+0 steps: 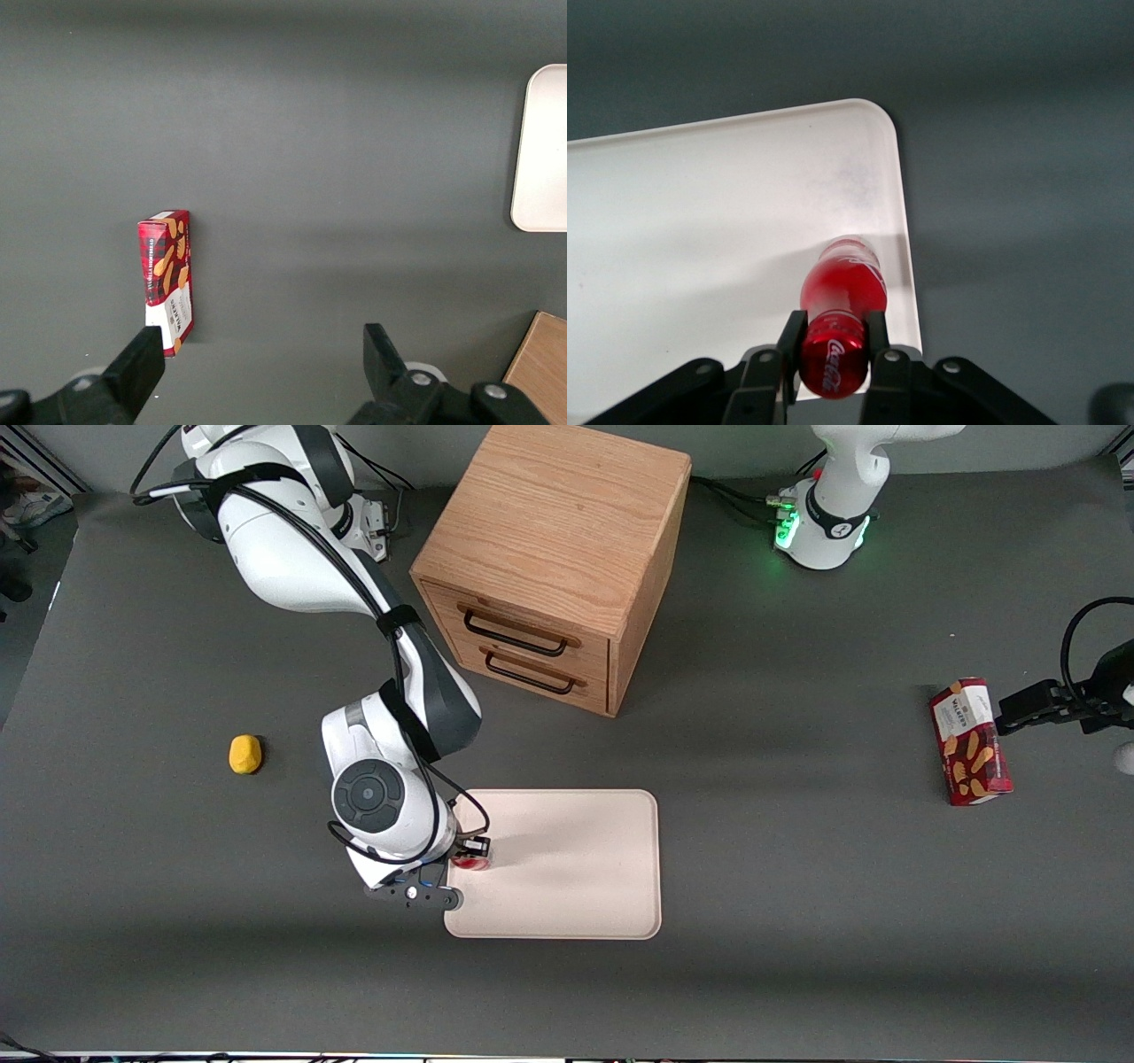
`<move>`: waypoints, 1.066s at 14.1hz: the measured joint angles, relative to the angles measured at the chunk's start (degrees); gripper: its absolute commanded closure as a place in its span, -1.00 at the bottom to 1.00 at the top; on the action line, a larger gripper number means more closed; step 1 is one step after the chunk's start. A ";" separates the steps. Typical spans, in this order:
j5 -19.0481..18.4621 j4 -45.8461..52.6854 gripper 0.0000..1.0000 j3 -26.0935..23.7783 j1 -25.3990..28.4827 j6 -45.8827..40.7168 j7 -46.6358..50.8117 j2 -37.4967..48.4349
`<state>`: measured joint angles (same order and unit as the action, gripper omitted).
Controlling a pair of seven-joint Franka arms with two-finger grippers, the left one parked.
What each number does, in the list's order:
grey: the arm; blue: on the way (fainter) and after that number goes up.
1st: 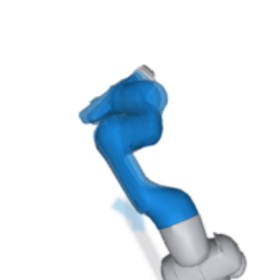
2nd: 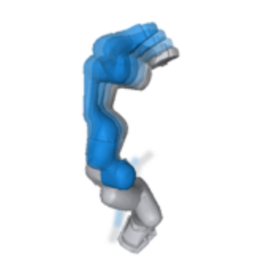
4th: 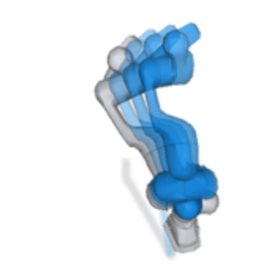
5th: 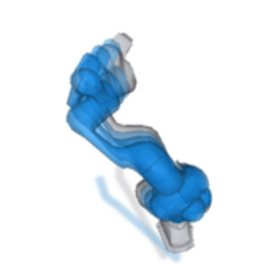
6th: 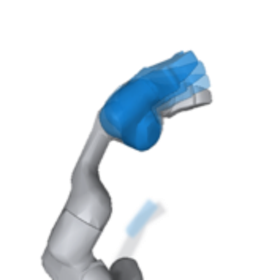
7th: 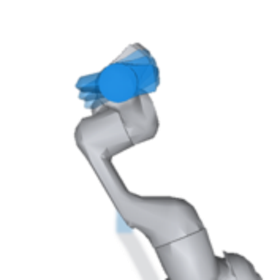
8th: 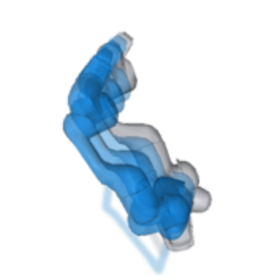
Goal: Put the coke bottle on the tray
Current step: 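Lower the bottle upright onto the tray and open the right gripper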
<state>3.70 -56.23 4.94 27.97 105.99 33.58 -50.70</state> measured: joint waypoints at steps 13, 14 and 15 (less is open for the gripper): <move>0.00 0.06 -1.00 0.00 0.00 0.65 0.03 0.02; 0.00 0.12 -1.00 0.00 0.00 0.72 0.03 0.08; 0.00 0.20 -1.00 0.00 0.00 0.73 0.03 0.27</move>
<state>3.70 -56.03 4.94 27.97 106.72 33.61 -50.43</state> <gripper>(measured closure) 0.000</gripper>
